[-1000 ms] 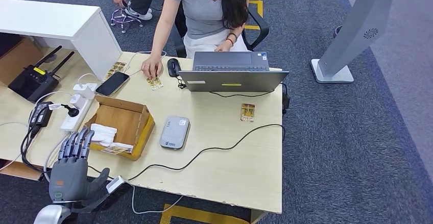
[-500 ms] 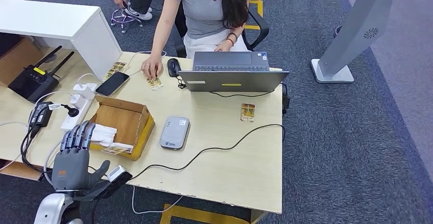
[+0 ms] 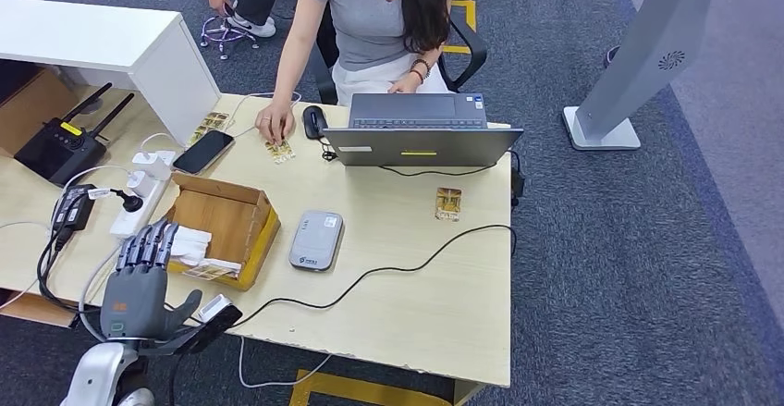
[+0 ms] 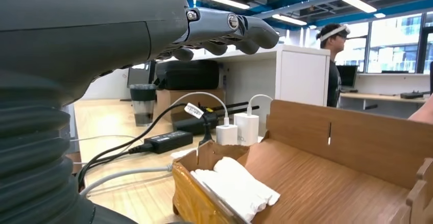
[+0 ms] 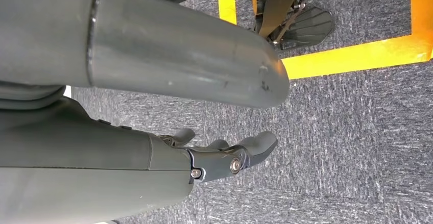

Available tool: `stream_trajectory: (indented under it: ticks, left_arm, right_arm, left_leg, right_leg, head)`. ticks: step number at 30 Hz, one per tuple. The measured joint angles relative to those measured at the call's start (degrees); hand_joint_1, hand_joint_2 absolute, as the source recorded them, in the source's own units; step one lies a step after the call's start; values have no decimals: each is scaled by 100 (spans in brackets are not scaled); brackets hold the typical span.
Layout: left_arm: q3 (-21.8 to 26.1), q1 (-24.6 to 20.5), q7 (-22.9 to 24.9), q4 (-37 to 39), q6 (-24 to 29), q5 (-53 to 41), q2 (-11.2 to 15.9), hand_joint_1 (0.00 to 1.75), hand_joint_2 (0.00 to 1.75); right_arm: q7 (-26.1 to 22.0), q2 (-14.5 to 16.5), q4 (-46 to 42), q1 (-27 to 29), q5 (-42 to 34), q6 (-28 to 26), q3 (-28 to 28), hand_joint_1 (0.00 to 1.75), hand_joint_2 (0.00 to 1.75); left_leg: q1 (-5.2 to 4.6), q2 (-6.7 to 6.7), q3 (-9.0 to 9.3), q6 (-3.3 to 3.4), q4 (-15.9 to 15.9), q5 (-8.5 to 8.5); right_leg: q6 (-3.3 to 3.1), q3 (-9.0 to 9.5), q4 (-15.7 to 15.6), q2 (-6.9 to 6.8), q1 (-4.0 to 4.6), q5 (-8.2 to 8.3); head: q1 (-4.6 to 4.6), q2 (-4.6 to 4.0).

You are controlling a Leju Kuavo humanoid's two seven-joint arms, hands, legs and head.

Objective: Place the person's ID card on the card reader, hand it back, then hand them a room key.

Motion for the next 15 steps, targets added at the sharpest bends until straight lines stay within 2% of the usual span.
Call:
stream_trajectory:
  ticks: [15]
  left_arm:
    - [0, -78, 159, 209, -428, 39, 64, 0, 175]
  right_arm:
    - [-17, -2, 0, -5, 121, 33, -61, 0, 0]
  left_leg:
    - [0, 0, 0, 0, 0, 0]
  right_leg:
    - [0, 0, 0, 0, 0, 0]
  head:
    - [1, 0]
